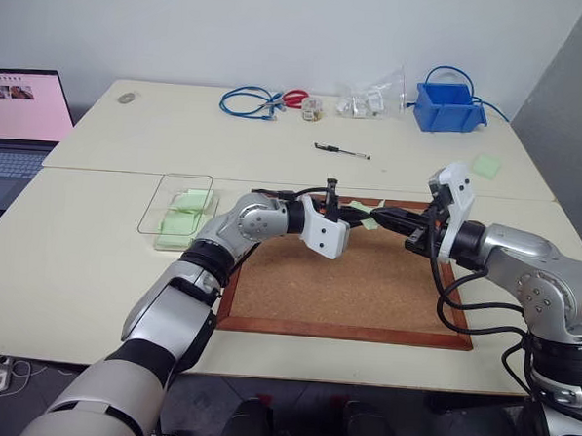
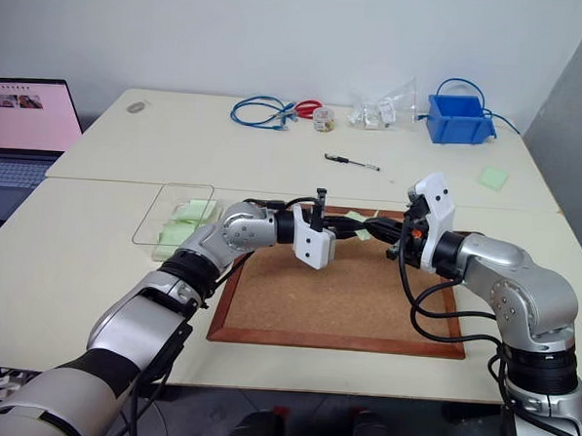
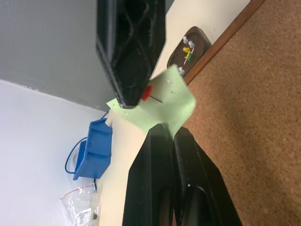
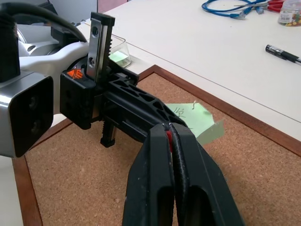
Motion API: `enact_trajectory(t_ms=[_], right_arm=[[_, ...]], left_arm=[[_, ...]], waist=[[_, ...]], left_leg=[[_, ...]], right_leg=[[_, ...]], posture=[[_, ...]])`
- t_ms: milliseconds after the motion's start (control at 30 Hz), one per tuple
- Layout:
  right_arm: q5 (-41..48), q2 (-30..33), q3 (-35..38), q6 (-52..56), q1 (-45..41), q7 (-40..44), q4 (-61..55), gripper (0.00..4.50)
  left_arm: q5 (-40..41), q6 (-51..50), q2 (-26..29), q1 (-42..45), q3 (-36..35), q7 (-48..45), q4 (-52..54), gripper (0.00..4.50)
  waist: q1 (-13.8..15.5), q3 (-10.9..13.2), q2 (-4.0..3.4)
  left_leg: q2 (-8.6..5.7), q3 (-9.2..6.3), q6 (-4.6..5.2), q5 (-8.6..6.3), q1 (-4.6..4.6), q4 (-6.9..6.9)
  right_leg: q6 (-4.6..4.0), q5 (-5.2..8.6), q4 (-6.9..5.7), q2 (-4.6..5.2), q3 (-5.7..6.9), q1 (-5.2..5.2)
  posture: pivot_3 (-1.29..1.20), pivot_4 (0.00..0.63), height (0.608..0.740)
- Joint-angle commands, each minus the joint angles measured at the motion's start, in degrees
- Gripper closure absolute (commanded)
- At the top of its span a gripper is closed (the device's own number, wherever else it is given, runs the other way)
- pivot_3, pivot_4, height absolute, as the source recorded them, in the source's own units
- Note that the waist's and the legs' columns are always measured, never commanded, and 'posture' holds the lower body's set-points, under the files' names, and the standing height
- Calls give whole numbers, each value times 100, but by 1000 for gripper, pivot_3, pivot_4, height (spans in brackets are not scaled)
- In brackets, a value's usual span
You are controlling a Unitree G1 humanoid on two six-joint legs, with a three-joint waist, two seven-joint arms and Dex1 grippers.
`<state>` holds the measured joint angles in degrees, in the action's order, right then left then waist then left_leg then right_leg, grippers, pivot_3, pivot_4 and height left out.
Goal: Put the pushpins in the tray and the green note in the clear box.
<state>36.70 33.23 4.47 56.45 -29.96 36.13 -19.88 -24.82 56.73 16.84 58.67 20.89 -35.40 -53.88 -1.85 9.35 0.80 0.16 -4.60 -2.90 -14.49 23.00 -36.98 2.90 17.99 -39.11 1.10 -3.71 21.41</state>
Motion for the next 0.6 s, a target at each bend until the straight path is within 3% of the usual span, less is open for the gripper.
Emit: enact_trajectory(t_ms=[33,600], right_arm=[[68,134,29,-8,-55,60,-189,4500],[-157,741,-75,-227,-404,459,243,4500]], left_arm=[[30,108,26,192,-18,300,47,4442],[-24,356,110,190,64,318,36,4442]], waist=[[0,0,0],[-2,0,0]], left_leg=[[0,0,0,0,0,0],[-4,1,0,0,0,0]], right_leg=[[0,0,0,0,0,0],[0,0,0,4,0,0]], posture=[[0,150,740],[0,150,740]])
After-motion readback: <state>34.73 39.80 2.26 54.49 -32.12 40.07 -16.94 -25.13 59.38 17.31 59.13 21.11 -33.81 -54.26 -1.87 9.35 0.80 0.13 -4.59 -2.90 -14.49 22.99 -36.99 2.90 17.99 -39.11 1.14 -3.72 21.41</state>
